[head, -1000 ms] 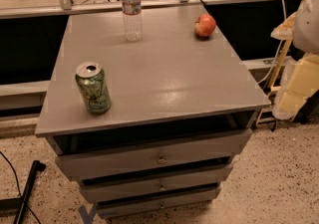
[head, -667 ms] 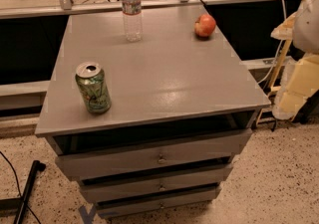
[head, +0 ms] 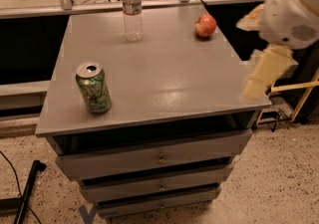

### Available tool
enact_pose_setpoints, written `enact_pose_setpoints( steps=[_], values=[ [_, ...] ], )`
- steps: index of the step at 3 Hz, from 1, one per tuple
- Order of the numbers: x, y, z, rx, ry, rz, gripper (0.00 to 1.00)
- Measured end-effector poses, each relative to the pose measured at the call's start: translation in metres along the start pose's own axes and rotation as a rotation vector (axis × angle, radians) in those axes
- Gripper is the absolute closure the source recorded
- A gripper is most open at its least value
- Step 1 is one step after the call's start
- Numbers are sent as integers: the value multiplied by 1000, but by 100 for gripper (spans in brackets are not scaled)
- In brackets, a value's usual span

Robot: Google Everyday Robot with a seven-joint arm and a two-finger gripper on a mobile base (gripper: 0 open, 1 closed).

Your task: Knock green can over

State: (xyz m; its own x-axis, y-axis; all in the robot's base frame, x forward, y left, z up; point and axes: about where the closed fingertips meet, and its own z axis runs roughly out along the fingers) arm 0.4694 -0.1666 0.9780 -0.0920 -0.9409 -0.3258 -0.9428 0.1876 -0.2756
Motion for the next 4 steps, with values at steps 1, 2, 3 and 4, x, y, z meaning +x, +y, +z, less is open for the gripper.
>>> enact_pose_setpoints(
  steps=[1,2,3,4],
  values=[
    [-93,-28,32,17,-215,-96,0],
    [-168,-51,59,31,-358,-142,0],
    [-177,-54,61,40,-373,-148,0],
    [-170,-44,84,-3,-418,-134,0]
  ],
)
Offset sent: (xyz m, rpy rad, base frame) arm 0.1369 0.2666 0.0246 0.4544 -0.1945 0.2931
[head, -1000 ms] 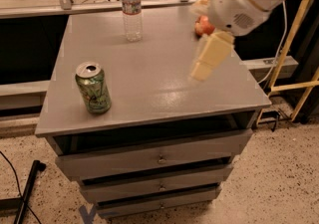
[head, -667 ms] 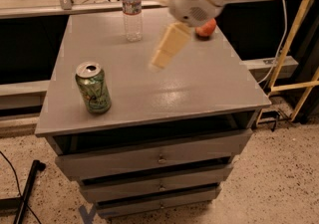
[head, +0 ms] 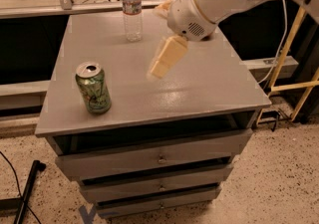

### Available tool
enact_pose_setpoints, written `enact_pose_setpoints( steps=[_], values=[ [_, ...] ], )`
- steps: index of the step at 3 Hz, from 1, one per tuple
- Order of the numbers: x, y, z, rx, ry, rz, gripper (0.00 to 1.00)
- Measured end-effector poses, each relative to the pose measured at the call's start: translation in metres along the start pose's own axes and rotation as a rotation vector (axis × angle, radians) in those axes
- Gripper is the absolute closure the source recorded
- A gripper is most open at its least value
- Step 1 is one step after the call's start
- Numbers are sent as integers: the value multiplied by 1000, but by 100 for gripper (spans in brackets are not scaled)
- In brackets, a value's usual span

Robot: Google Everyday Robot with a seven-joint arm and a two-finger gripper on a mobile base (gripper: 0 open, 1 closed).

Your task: Knock green can over

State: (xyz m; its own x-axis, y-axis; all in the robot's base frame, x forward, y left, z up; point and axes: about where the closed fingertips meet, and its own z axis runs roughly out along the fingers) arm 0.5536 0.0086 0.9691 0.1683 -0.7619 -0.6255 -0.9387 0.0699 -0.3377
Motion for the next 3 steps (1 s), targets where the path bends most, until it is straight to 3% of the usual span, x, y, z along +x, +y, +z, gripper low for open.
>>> enact_pose_setpoints(
  steps=[1,2,3],
  values=[
    [-13,21,47,-25,-228,67,0],
    [-51,24,78,-11,-438,116,0],
    [-77,28,100,-14,-557,146,0]
  ],
)
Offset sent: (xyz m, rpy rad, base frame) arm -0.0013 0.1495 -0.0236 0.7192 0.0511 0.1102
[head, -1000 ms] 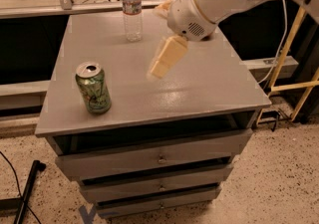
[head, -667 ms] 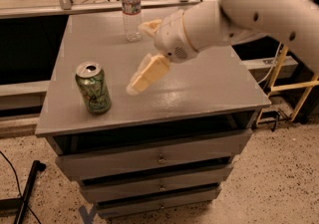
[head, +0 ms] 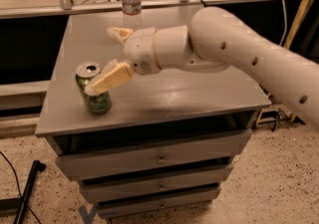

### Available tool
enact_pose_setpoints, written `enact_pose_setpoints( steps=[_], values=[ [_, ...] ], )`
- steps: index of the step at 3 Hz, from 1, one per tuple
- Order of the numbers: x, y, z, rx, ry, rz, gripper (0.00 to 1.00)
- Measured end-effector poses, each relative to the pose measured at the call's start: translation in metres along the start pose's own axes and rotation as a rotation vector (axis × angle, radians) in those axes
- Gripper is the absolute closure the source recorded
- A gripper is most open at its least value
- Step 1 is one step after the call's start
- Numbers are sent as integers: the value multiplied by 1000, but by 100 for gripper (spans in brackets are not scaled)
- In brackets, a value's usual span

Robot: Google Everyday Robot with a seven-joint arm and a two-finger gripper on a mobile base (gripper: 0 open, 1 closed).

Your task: Knock green can over

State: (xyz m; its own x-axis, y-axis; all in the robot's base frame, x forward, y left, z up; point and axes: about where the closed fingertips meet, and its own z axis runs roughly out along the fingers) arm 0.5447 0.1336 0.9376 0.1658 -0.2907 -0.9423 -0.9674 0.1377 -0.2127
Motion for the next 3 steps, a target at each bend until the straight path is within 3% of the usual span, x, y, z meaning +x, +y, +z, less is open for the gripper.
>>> enact_pose_setpoints(
  steps=[1,3],
  values=[
    [4,15,16,-24,-69,45,0],
    [22,58,28,-121,-104,119,3]
  ],
)
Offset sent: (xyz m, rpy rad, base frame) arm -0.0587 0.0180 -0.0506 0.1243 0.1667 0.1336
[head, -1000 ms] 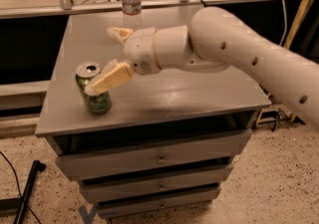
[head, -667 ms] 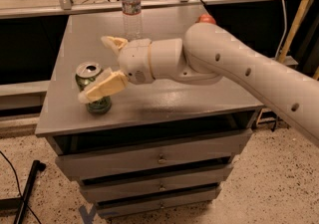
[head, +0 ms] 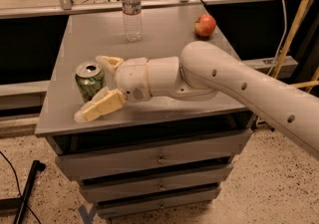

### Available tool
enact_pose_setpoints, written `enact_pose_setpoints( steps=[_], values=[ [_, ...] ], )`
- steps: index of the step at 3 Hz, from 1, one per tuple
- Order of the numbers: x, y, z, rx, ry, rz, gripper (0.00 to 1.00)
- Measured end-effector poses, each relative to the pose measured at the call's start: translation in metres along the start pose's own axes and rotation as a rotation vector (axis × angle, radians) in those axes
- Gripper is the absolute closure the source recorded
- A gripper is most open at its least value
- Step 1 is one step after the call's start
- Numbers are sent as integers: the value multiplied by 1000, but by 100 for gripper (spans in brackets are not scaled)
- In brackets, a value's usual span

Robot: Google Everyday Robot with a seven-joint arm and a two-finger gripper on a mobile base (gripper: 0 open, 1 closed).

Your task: Knock green can over

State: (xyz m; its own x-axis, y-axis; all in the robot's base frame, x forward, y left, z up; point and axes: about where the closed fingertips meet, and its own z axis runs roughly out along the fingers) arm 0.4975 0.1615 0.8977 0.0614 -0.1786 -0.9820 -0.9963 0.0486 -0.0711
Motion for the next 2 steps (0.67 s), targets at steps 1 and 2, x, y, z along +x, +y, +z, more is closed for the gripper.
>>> enact_pose_setpoints(
  steps=[1,2],
  values=[
    [-1,1,11,-9,-7,9,25],
    [-10,-24,32,10,-43,30,56]
  ],
)
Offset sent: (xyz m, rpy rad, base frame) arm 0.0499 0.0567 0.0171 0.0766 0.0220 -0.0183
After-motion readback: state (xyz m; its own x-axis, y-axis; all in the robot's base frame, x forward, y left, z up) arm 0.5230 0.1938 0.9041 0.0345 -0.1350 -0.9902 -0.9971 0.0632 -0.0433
